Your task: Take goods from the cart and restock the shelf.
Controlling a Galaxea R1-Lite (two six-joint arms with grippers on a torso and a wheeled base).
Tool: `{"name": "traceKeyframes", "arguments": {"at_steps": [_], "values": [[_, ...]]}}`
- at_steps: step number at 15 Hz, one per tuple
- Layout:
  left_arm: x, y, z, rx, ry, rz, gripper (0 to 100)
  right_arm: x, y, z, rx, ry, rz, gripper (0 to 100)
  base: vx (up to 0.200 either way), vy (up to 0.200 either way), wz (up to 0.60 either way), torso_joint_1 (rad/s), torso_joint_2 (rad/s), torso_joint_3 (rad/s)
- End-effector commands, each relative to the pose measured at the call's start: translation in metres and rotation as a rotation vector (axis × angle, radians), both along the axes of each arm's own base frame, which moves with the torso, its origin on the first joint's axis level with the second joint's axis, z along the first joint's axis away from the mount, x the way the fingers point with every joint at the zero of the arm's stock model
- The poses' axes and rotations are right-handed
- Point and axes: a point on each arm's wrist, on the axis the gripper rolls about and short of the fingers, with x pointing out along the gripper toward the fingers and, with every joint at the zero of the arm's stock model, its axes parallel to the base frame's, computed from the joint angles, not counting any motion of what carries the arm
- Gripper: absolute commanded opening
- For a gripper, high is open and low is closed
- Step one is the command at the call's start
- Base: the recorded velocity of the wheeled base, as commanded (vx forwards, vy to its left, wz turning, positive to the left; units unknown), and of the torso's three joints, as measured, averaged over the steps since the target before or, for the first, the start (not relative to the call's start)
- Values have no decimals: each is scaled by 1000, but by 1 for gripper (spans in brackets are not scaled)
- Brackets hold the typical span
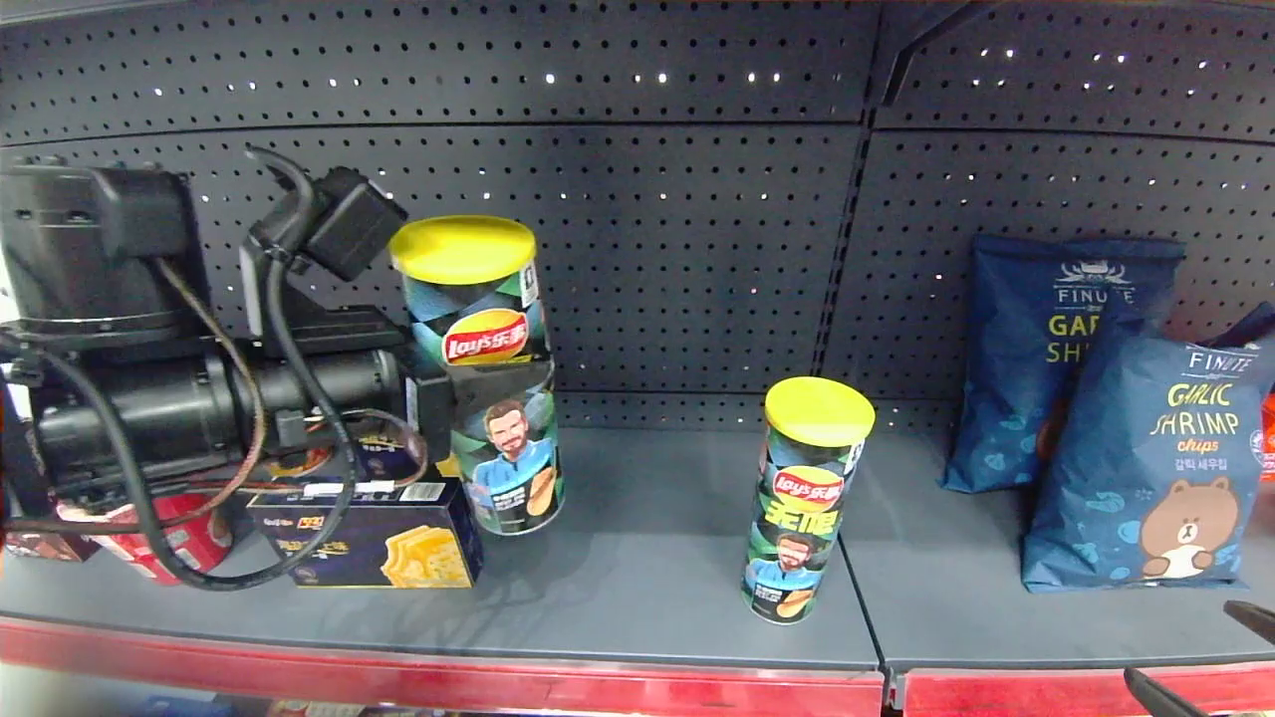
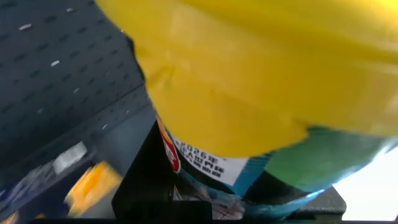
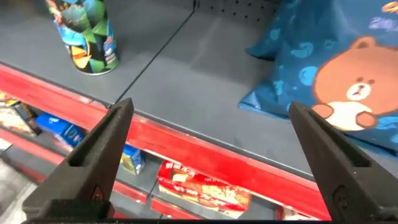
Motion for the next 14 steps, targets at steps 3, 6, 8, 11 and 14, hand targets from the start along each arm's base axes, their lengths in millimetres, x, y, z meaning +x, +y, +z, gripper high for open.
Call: {"name": "traceKeyframes", "arguments": {"at_steps": [3,6,8,11,14], "values": [[65,-40,-40,-5,-12,-31,0,11,0,-2,-7,62,-13,100,0,0,0,0,0,0],[97,-58,-46,-20,-36,-44,0,13,-2,-3,-10,80,-30,100,0,0,0,0,0,0],[118,-68,-51,-24,-37,-57,0,14,-2,-4,-12,83,-40,100,0,0,0,0,0,0],[138,-87,-52,-16,-13,-80,0,16,-3,-4,-12,93,-54,100,0,0,0,0,0,0],[155,-106,-56,-39,-1,-93,0,17,-3,-3,-12,93,-52,100,0,0,0,0,0,0]]}}
